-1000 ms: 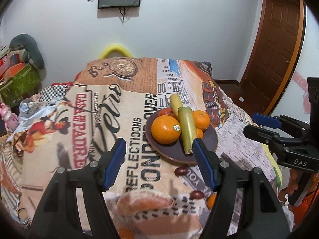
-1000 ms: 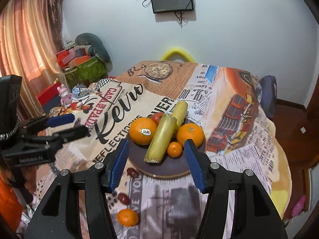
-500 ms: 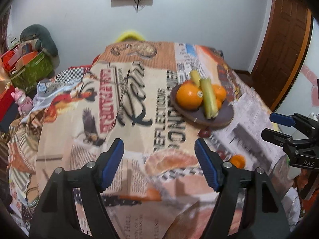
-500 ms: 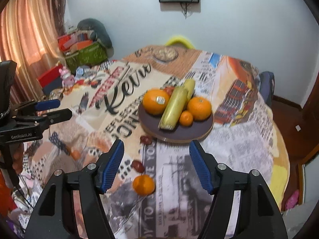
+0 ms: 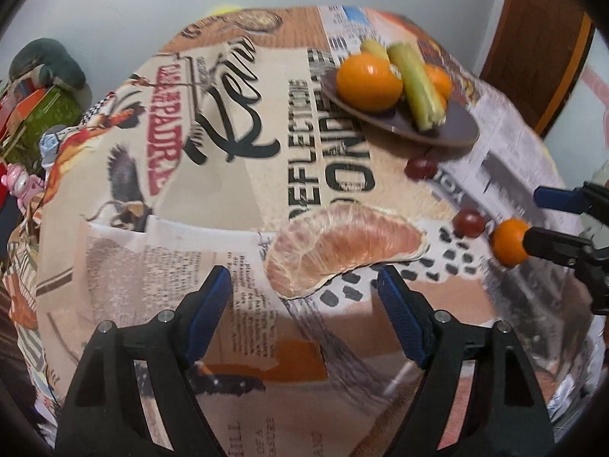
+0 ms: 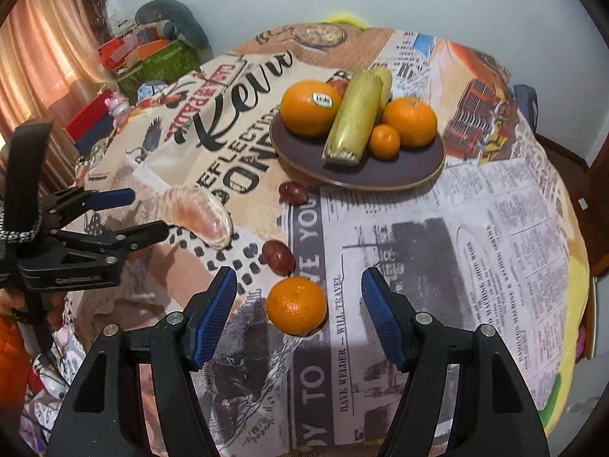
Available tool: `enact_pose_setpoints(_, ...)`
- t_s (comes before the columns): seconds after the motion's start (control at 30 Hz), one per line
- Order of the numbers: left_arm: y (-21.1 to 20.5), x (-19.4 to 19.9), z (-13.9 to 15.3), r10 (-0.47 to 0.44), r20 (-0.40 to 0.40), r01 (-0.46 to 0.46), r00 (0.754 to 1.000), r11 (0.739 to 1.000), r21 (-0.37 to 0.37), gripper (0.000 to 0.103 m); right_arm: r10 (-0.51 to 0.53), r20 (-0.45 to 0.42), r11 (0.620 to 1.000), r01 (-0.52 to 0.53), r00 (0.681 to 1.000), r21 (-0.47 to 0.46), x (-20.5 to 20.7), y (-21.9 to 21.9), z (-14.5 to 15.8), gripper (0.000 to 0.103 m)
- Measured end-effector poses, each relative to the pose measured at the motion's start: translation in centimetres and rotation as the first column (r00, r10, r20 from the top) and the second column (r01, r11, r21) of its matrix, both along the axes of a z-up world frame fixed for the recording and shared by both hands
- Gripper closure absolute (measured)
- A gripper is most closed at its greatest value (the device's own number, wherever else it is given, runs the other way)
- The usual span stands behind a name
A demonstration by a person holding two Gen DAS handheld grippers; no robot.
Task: Organize fruits
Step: 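Grasp the pomelo segment with the left tool while the right tool grasps a tangerine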
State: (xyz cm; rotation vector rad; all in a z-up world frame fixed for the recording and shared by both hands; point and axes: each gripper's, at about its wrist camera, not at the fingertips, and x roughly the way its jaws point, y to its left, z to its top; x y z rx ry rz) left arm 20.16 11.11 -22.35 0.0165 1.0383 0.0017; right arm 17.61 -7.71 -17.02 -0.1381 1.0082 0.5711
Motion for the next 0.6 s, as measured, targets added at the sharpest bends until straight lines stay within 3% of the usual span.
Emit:
enact_pose_setpoints(0.17,-1.3,1.1,-0.9,-0.030,0.005,0.030,1.000,0.997,0.070,0.017,0.004,-0.052,1.000,-0.003,0.999,0.013,0.3,-0.1,-1.3,0.038)
enact_pose_setpoints(0.43,-2.0,3.7,-1.2,-0.038,-0.008,0.038,0.999,0.998,0.048,0.016,0.035,-0.075,0.999,-0.036,0.997,-0.007,0.1,0.2,-2.9,0.040)
enact_pose_setpoints(0.6,-2.2,5.0,-1.6,-0.032,0.003,0.032,0.999,0.999,0.024,0.018,0.042,-0.052,0.999,-0.043,0.998,-0.019,0.4,0.0,-2.8,0.063)
